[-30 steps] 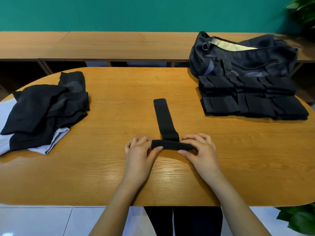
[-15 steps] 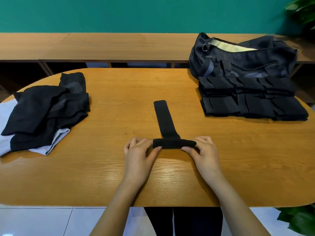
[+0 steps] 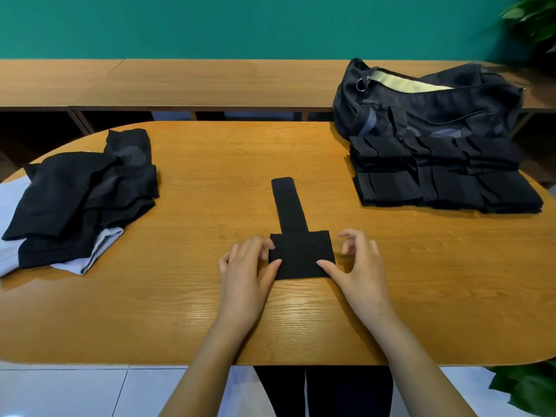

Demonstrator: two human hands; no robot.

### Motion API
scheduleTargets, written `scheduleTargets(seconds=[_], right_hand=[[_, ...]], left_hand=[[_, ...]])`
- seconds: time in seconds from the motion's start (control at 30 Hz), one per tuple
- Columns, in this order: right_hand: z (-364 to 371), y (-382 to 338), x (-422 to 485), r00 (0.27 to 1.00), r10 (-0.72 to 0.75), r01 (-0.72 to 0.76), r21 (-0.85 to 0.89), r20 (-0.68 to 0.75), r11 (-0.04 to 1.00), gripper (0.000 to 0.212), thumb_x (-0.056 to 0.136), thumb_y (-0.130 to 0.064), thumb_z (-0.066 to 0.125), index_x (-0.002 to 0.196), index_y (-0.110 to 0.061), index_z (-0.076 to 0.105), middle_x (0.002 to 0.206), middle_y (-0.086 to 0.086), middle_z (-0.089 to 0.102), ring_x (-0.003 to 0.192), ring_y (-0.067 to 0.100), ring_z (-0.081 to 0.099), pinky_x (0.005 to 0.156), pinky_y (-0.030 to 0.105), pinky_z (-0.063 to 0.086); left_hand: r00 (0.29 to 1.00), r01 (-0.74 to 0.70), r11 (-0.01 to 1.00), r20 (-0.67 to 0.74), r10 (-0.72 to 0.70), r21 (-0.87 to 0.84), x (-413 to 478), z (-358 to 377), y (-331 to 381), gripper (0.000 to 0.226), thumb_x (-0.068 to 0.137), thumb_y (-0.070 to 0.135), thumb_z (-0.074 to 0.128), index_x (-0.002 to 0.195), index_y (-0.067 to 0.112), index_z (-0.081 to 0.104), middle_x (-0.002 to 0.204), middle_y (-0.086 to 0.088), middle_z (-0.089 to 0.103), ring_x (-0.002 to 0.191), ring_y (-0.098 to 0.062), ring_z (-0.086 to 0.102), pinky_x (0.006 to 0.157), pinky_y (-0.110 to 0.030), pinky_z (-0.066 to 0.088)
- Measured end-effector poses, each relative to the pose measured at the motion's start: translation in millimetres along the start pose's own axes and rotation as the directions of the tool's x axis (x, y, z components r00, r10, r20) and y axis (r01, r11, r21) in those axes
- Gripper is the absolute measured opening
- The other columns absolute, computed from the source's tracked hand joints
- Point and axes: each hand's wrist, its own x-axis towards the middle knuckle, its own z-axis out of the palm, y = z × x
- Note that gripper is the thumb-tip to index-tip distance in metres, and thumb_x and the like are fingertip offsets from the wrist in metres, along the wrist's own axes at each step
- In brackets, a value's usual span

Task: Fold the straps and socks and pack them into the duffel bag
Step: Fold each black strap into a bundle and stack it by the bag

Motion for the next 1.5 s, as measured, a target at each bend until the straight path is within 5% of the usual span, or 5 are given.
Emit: scheduleTargets(seconds=[0.1, 0.23, 0.37, 0.6, 1.5], right_hand=[[0.1, 4.1, -0.7, 0.983, -0.177, 0.181, -0.102, 0.047, 0.978, 0.026, 0.086, -0.028, 0.071, 0.109, -0.037, 0.064, 0.119, -0.024, 0.05, 0.118, 0.002, 0.033, 0.101, 0.037, 0.032], [0.6, 5.4, -1.0, 0.97, -0.182, 0.203, -0.128, 0.161, 0.971, 0.019, 0.095, -0.038, 0.056, 0.109, -0.044, 0.068, 0.124, -0.032, 0.053, 0.133, 0.002, 0.03, 0.119, 0.048, 0.007], [0.1, 3.7, -0.2, 0.967, -0.167, 0.192, -0.121, 0.191, 0.974, 0.044, 0.086, -0.066, 0.035, 0.112, -0.048, 0.065, 0.126, -0.034, 0.051, 0.137, -0.001, 0.025, 0.12, 0.045, -0.002], [0.2, 8.9, 0.4, 0.952, -0.18, 0.221, -0.15, 0.249, 0.964, 0.052, 0.072, -0.081, 0.044, 0.113, -0.054, 0.061, 0.128, -0.036, 0.048, 0.138, 0.001, 0.022, 0.12, 0.048, -0.003], [-1.7, 4.9, 0.9, 0.97, -0.168, 0.178, -0.045, 0.173, 0.983, 0.017, 0.081, -0.049, 0.063, 0.098, -0.049, 0.065, 0.107, -0.044, 0.052, 0.125, 0.0, 0.036, 0.117, 0.053, 0.01]], left_hand=[[0.996, -0.084, 0.996, 0.043, 0.082, 0.031, 0.7, 0.3, -1.4, 0.011, 0.09, 0.032, 0.063, 0.099, 0.034, 0.068, 0.109, 0.023, 0.054, 0.103, 0.002, 0.039, 0.092, -0.032, 0.025], [0.989, -0.103, 0.993, 0.113, 0.096, 0.058, 1.6, -1.7, -1.3, 0.046, 0.075, 0.067, 0.055, 0.104, 0.036, 0.071, 0.119, 0.024, 0.055, 0.114, 0.001, 0.036, 0.098, -0.03, 0.018], [0.983, -0.132, 0.988, 0.138, 0.121, 0.074, 1.2, -2.1, -1.9, 0.05, 0.07, 0.067, 0.061, 0.108, 0.036, 0.07, 0.123, 0.023, 0.055, 0.118, -0.003, 0.037, 0.1, -0.031, 0.016], [0.986, -0.127, 0.991, 0.11, 0.121, 0.045, 1.2, -1.3, -1.8, 0.049, 0.08, 0.068, 0.045, 0.103, 0.036, 0.073, 0.12, 0.021, 0.059, 0.116, -0.005, 0.04, 0.1, -0.033, 0.017], [0.978, -0.155, 0.988, 0.137, 0.157, -0.026, 1.9, -3.2, -0.3, 0.035, 0.087, 0.054, 0.05, 0.105, 0.033, 0.073, 0.116, 0.027, 0.062, 0.113, -0.003, 0.04, 0.099, -0.035, 0.021]])
